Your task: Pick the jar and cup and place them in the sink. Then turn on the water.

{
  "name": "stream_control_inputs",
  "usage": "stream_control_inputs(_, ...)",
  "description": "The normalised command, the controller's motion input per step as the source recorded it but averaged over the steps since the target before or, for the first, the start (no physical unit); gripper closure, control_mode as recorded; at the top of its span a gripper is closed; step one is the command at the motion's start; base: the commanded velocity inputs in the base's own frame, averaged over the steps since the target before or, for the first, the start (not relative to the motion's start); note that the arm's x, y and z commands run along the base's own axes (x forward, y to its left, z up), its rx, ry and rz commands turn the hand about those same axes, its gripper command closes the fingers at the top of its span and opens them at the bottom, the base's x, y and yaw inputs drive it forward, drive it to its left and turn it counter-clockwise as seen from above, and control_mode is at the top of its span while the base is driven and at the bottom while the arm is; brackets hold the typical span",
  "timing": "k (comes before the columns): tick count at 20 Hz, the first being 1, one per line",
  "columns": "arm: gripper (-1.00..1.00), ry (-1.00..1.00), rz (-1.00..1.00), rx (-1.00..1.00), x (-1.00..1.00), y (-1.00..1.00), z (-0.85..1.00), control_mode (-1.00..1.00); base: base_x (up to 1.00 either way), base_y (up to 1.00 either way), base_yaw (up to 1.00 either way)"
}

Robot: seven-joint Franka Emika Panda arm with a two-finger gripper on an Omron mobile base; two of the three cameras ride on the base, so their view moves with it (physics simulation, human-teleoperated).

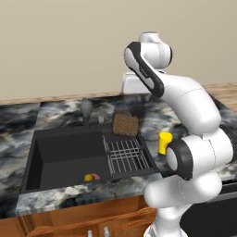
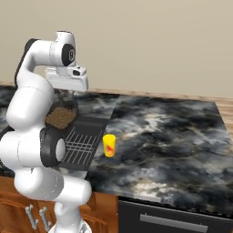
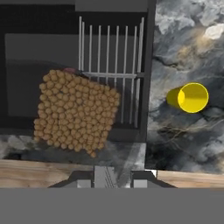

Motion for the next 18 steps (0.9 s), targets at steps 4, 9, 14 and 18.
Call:
stream_control_inputs(4,1.00,0.12,0.00,0.00,-0.13,0.45,-0.01,-1.00,0.00,0.00,0.00)
stream_control_inputs(9,1.00,0.15,0.00,0.00,-0.09,0.54,-0.01,-1.00,0.00,0.00,0.00)
stream_control_inputs(14,1.00,0.11,0.00,0.00,-0.15,0.43,-0.03,-1.00,0.00,0.00,0.00)
stream_control_inputs(18,1.00,0.03,0.00,0.00,-0.07,0.33,-0.09,-1.00,0.00,0.00,0.00)
